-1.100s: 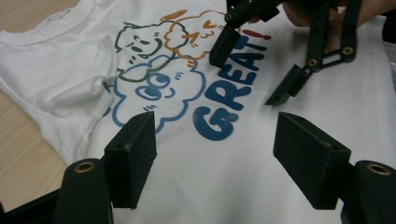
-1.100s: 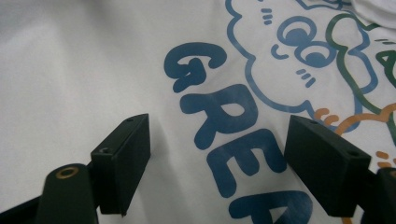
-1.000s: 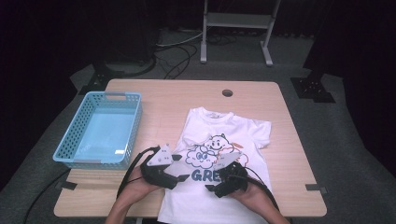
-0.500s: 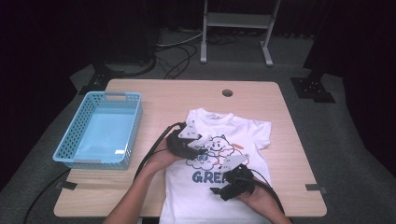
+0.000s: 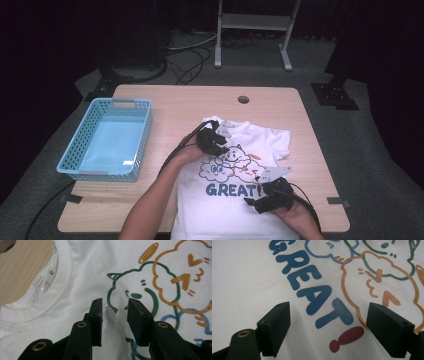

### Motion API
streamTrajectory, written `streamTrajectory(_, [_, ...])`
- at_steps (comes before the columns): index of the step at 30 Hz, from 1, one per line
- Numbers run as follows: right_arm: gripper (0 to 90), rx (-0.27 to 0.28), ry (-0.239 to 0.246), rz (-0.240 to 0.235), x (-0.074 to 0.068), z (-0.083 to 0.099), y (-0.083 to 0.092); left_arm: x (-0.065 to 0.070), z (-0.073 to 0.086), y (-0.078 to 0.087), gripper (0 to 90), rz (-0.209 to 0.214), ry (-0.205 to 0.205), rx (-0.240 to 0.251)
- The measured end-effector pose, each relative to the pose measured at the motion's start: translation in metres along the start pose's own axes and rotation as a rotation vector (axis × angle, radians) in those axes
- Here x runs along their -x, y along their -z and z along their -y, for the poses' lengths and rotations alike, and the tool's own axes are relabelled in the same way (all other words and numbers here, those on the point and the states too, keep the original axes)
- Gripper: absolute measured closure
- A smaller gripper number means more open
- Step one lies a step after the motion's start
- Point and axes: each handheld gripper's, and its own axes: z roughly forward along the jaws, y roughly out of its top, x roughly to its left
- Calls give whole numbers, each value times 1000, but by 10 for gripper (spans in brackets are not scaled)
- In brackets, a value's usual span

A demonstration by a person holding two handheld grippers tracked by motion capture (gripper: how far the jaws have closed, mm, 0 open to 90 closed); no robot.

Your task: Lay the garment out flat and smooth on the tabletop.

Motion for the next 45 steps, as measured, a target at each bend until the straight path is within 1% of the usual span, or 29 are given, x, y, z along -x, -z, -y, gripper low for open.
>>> streamTrajectory(1, [189, 2, -1, 0, 0, 1, 0, -2, -1, -1, 670, 3, 4, 1])
streamTrajectory(3, [189, 0, -3, 0, 0, 2, -1, -5, -3, -4, 684, 8, 15, -12])
streamTrajectory(4, [189, 0, -2, 0, 0, 3, -1, -5, -4, -5, 698, 10, 5, -17])
streamTrajectory(7, [190, 3, -4, -7, 0, 3, -2, -6, -7, -10, 746, 15, -19, -57])
streamTrajectory(8, [190, 4, -4, -7, 0, 3, -2, -6, -7, -11, 774, 13, -26, -54])
streamTrajectory(9, [190, 2, -2, -8, 0, 3, -2, -6, -7, -12, 808, 25, -26, -53])
streamTrajectory(10, [190, 2, -4, -9, 0, 3, -2, -7, -7, -13, 842, 28, -30, -60])
streamTrajectory(11, [190, 0, -5, -9, 1, 3, -2, -7, -6, -14, 864, 32, -43, -75])
streamTrajectory(12, [190, 0, -6, -10, 1, 2, -2, -7, -6, -14, 882, 33, -51, -79])
streamTrajectory(15, [190, 1, -4, -10, 1, 2, -2, -7, -6, -11, 886, 26, -57, -86])
streamTrajectory(18, [190, 1, -7, -11, 1, 2, -3, -9, -6, -4, 886, 7, -58, -83])
streamTrajectory(23, [190, -2, -8, -9, 1, 2, -3, -15, -4, 12, 886, -22, -75, -90])
streamTrajectory(26, [191, -4, -6, -5, 1, 1, -3, -18, -1, 24, 885, -28, -76, -68])
streamTrajectory(28, [190, -5, -10, -4, 1, 1, -3, -20, 1, 30, 885, -38, -77, -63])
streamTrajectory(30, [191, -7, -14, -3, 0, 0, -4, -22, 3, 36, 885, -46, -81, -80])
streamTrajectory(33, [191, -12, -10, -4, 0, -1, -4, -25, 5, 46, 885, -64, -106, -97])
streamTrajectory(35, [191, -17, -16, -3, -1, -2, -5, -28, 5, 52, 885, -69, -97, -92])
streamTrajectory(39, [192, -21, -15, -1, -2, -4, -6, -35, 7, 65, 883, -100, -106, -103])
streamTrajectory(44, [193, -27, -14, 1, -3, -6, -7, -43, 11, 80, 882, -123, -106, -122])
streamTrajectory(45, [192, -27, -14, 1, -3, -7, -7, -44, 12, 83, 878, -121, -100, -118])
